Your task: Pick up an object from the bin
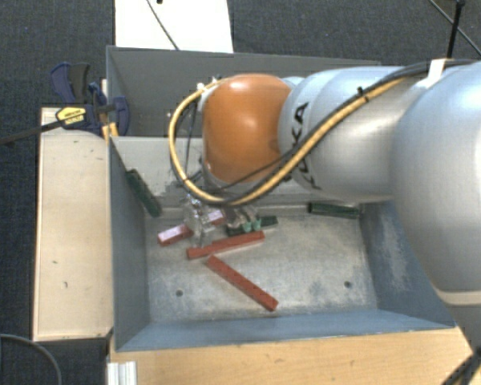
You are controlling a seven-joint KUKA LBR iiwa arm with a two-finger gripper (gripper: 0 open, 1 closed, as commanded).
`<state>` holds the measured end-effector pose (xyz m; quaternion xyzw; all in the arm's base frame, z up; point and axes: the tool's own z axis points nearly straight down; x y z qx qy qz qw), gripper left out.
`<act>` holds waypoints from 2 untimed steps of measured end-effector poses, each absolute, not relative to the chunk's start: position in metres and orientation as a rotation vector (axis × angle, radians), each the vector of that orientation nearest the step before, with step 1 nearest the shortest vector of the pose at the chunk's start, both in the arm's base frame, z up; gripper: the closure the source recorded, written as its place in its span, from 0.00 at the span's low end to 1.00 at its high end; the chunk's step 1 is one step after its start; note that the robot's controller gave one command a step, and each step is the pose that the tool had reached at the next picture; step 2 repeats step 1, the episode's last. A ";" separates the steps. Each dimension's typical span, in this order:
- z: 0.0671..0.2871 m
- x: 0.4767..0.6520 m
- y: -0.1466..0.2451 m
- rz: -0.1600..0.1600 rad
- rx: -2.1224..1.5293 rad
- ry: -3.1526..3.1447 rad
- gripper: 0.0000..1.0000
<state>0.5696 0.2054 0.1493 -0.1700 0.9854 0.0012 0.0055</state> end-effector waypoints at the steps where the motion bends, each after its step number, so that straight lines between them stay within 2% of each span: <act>1: 0.248 0.574 0.197 0.003 -0.526 3.084 1.00; 2: 0.248 0.574 0.197 0.003 -0.526 3.084 1.00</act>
Offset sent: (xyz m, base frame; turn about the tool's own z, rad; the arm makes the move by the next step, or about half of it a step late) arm 0.0016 -0.0084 0.0930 -0.0038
